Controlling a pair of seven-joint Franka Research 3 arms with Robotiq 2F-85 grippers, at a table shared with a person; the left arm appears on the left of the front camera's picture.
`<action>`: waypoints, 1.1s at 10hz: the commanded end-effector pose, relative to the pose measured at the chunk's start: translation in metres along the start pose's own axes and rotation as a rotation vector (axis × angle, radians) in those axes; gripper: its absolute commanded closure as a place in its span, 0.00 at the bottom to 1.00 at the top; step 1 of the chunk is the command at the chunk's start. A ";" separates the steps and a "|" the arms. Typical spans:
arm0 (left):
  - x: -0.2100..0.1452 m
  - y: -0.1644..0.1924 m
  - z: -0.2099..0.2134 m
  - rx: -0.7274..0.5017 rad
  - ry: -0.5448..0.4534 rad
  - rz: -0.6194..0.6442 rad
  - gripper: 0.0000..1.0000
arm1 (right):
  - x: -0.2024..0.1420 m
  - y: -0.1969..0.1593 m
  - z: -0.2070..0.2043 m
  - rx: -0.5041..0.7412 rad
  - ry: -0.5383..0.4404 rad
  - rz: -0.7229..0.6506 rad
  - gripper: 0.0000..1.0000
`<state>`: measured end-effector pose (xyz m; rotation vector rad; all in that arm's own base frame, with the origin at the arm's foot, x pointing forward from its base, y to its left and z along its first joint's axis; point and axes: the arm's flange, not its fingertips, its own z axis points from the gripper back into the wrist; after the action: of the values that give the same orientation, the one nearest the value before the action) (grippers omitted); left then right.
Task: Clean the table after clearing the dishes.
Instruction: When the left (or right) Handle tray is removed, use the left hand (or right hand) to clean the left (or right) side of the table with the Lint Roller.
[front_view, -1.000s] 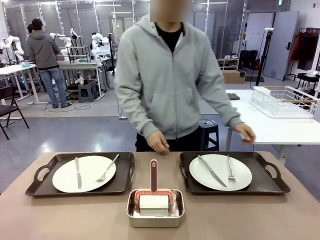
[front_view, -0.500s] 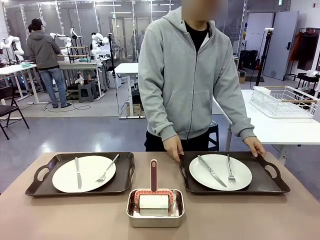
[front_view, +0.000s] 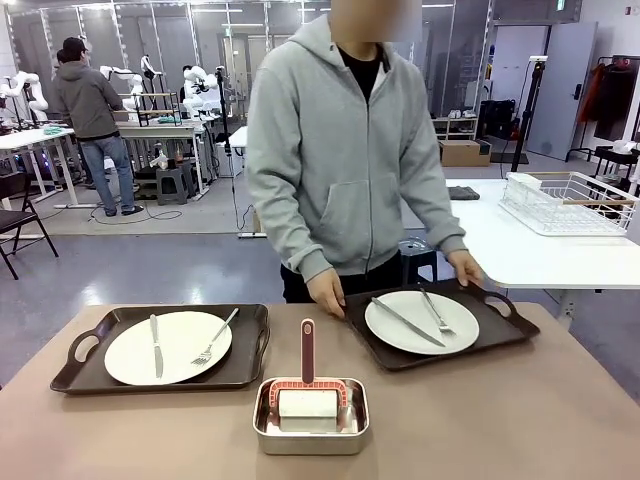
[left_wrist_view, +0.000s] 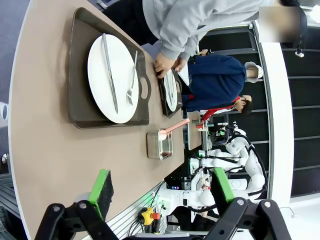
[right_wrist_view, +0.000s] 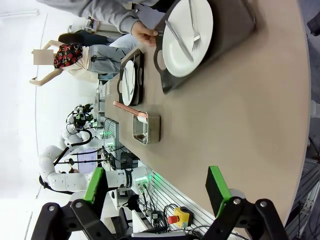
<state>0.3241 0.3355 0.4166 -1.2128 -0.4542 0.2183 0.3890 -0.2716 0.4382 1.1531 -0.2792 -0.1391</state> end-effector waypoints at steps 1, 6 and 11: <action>-0.002 0.001 0.001 -0.003 0.000 -0.007 0.00 | 0.000 0.001 0.001 0.000 -0.002 0.004 0.00; -0.002 0.001 0.001 -0.003 0.000 -0.007 0.00 | 0.000 0.001 0.001 0.000 -0.002 0.004 0.00; -0.002 0.001 0.001 -0.003 0.000 -0.007 0.00 | 0.000 0.001 0.001 0.000 -0.002 0.004 0.00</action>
<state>0.3241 0.3355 0.4166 -1.2128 -0.4542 0.2183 0.3890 -0.2716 0.4382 1.1531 -0.2792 -0.1391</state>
